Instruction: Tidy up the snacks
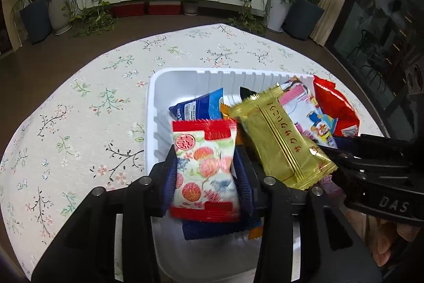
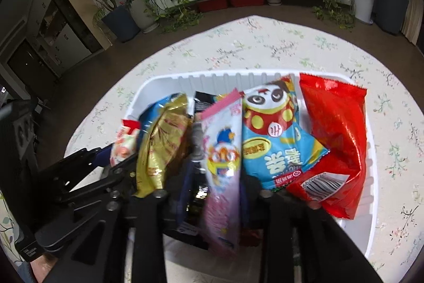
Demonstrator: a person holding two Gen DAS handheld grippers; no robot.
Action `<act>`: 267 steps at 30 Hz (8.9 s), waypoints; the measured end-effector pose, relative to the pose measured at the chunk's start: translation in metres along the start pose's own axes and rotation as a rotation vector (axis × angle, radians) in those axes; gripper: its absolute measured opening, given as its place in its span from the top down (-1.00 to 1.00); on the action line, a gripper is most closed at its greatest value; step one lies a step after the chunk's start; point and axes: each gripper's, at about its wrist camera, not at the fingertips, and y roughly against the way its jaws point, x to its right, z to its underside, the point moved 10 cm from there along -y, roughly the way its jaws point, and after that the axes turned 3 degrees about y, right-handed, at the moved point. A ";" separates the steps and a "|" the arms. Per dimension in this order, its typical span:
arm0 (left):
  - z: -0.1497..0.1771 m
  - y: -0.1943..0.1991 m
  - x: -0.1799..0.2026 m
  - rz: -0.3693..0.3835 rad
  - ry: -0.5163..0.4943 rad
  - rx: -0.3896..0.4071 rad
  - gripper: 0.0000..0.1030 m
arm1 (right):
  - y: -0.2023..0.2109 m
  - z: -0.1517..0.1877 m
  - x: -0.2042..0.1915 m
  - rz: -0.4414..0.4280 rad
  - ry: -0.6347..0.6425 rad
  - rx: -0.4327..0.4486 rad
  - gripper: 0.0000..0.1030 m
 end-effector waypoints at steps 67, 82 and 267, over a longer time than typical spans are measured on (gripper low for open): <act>0.144 0.164 0.123 0.063 -0.126 0.001 -0.99 | 0.122 0.183 0.078 0.200 -0.232 0.036 -0.49; 0.139 0.068 0.178 -0.019 -0.207 -0.183 -0.46 | 0.152 0.202 0.116 0.247 -0.284 0.050 -0.48; 0.177 0.279 0.050 -0.206 0.083 0.197 -0.99 | 0.294 0.159 -0.045 0.288 -0.015 0.474 -1.00</act>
